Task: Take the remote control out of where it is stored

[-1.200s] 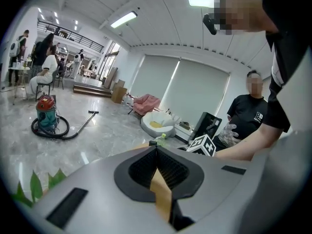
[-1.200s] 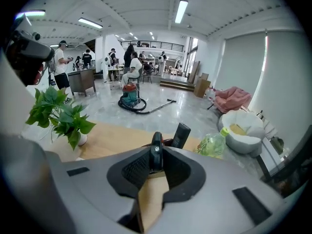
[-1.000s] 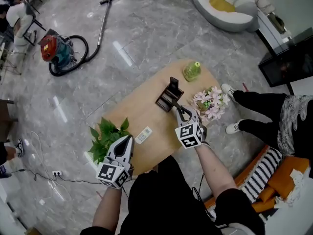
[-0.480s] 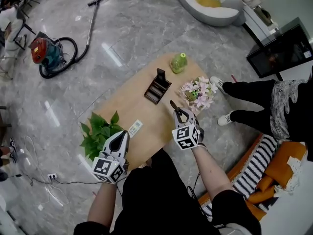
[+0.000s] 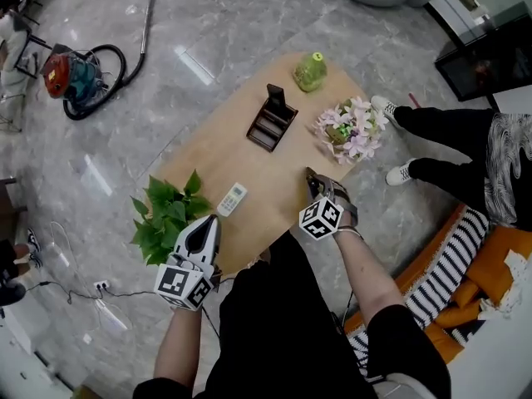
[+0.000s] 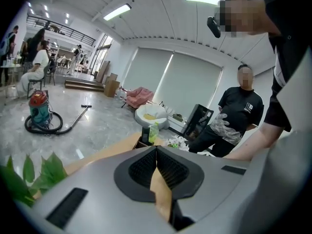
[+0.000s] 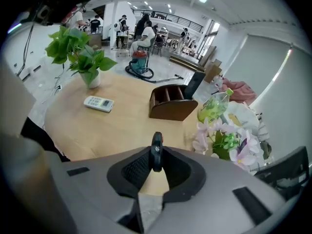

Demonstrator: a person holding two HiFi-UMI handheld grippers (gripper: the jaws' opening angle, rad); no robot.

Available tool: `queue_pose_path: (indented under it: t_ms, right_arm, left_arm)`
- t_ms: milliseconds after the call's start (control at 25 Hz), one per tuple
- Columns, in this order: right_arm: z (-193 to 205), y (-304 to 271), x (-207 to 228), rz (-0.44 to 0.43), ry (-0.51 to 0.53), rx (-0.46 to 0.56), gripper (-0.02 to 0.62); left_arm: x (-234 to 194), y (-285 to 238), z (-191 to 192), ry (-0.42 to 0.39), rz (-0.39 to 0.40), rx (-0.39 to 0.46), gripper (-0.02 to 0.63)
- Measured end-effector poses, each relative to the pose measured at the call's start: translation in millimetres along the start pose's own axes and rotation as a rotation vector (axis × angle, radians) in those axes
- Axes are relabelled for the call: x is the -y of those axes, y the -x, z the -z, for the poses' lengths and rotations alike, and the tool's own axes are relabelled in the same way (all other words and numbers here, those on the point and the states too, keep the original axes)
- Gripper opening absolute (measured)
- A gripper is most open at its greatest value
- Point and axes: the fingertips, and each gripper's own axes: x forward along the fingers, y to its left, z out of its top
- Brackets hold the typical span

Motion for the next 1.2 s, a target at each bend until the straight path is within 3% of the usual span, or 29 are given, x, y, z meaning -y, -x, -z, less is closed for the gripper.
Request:
queue_pose_path:
  t_ms: [160,400,560,760,1200]
  right_arm:
    - [2.1,-18.7,-4.7,0.015,0.022,0.014,0.068]
    - [-18.3,-37.9,-15.6,0.033,0.164,0.065,0.069]
    - [-23.5,-49.6,-40.4,0.043,0.337,0.079,0.069]
    - [-21.5,-72.3,-73.3,-0.014,0.549,0.068,0.071]
    - [-33.6,-106.9,-97.6,-0.116,0.636,0.02,0.077]
  left_arm:
    - [-2.0,-4.2,20.6,0.023,-0.005,-0.03,0.008]
    - [3.3,-12.8,47.0,0.059,0.009,-0.065,0.008]
    - [3.6,-12.3,61.8,0.077,0.015,-0.087,0.008]
    - [-6.4,-6.9,75.8,0.109,-0.006,-0.079,0.008]
    - [-26.5,6.4,92.7,0.2,-0.064,-0.055,0.008]
